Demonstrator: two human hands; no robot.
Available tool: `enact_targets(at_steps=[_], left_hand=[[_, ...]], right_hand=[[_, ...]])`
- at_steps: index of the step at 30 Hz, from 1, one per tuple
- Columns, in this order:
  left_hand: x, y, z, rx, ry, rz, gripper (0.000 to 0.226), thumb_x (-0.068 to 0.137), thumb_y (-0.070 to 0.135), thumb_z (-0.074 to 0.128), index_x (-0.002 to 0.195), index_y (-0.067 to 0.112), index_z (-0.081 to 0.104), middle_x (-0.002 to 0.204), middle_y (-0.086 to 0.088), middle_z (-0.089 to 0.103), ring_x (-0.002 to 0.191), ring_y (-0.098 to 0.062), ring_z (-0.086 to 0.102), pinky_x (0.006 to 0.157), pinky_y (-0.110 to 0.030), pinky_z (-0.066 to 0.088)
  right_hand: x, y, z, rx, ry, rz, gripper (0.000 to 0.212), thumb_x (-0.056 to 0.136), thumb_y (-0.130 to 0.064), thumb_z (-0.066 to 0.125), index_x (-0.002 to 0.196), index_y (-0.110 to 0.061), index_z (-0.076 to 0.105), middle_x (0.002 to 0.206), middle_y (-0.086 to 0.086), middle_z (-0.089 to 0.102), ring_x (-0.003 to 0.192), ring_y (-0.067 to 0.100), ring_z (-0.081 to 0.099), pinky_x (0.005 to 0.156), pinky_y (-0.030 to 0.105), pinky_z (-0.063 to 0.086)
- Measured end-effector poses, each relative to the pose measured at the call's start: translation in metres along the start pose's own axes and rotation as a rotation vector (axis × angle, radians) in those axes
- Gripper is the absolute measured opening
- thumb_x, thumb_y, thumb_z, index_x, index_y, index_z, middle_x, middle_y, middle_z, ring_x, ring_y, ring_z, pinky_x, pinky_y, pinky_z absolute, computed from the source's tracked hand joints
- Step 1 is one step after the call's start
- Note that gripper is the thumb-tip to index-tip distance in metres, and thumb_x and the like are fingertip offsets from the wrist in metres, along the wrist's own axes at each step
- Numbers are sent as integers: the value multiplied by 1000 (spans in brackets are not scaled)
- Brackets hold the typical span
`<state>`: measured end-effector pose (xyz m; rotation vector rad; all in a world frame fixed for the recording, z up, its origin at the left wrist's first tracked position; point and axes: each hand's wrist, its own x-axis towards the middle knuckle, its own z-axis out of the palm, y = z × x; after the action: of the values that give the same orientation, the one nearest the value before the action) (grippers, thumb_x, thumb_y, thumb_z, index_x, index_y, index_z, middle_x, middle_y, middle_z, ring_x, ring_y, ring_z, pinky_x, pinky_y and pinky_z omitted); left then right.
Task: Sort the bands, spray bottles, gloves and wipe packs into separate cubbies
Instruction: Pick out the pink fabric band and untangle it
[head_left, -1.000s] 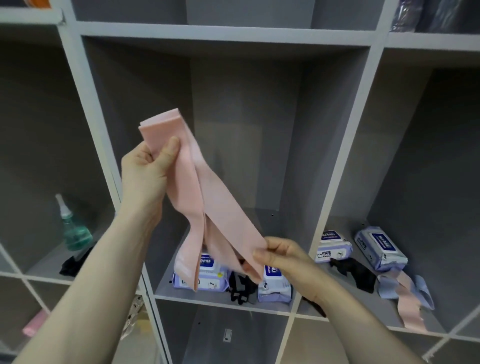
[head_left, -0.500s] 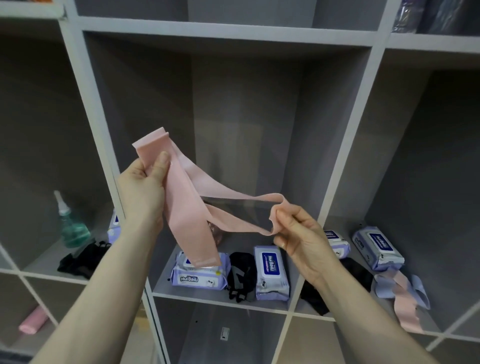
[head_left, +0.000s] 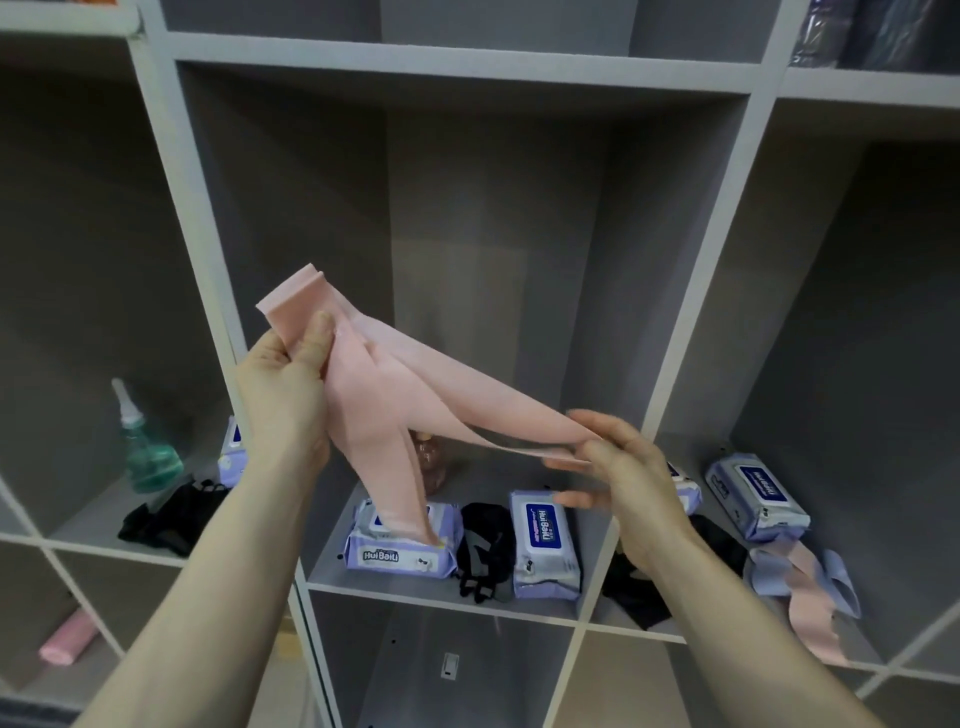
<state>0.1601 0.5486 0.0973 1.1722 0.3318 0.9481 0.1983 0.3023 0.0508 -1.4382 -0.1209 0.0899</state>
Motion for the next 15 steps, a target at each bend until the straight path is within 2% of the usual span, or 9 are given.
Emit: enact_targets(at_steps=[2, 4, 6, 8, 11, 13, 15], left_hand=[[-1, 1, 1, 36, -8, 22, 13, 91, 22, 63, 79, 23, 67, 68, 14, 69, 62, -1, 62, 69, -23, 53], [-1, 3, 3, 52, -22, 47, 12, 91, 22, 63, 81, 24, 67, 75, 10, 68, 63, -1, 62, 69, -23, 54], [-2, 4, 5, 48, -17, 50, 13, 91, 23, 63, 79, 26, 67, 75, 10, 68, 62, -1, 62, 68, -22, 54], [-2, 5, 6, 32, -5, 43, 15, 91, 24, 63, 78, 27, 67, 67, 15, 68, 60, 1, 62, 65, -19, 54], [-6, 9, 7, -24, -17, -3, 14, 91, 25, 62, 78, 23, 67, 60, 17, 68, 56, 2, 62, 62, -18, 54], [-14, 12, 10, -87, -79, -47, 14, 91, 23, 62, 78, 18, 66, 62, 12, 69, 58, -3, 63, 63, -21, 55], [-28, 12, 18, -97, -204, -70, 13, 90, 20, 62, 79, 15, 67, 63, 7, 70, 57, -8, 63, 60, -23, 54]], right_hand=[[1, -2, -3, 89, -146, 94, 30, 91, -1, 40, 105, -12, 64, 99, 8, 70, 82, 20, 72, 59, 35, 59], [2, -5, -7, 186, -269, 174, 20, 84, -10, 51, 100, -8, 64, 94, 12, 67, 79, 23, 69, 64, 35, 57], [2, -5, -13, 309, -395, 233, 31, 71, -17, 64, 100, -7, 65, 90, 14, 65, 73, 23, 65, 66, 34, 56], [3, -3, -19, 356, -498, 244, 47, 65, -24, 78, 108, -9, 66, 95, 13, 66, 78, 23, 65, 66, 34, 57], [6, 1, -24, 132, -518, 213, 68, 62, -46, 83, 115, -8, 64, 100, 10, 65, 88, 22, 63, 69, 31, 56], [3, -2, -22, -201, -477, 156, 60, 67, -54, 77, 110, -13, 67, 103, 7, 66, 94, 22, 64, 83, 32, 56], [-2, -9, -16, -416, -428, 65, 47, 73, -54, 70, 109, -25, 67, 110, -6, 68, 108, 13, 62, 95, 27, 49]])
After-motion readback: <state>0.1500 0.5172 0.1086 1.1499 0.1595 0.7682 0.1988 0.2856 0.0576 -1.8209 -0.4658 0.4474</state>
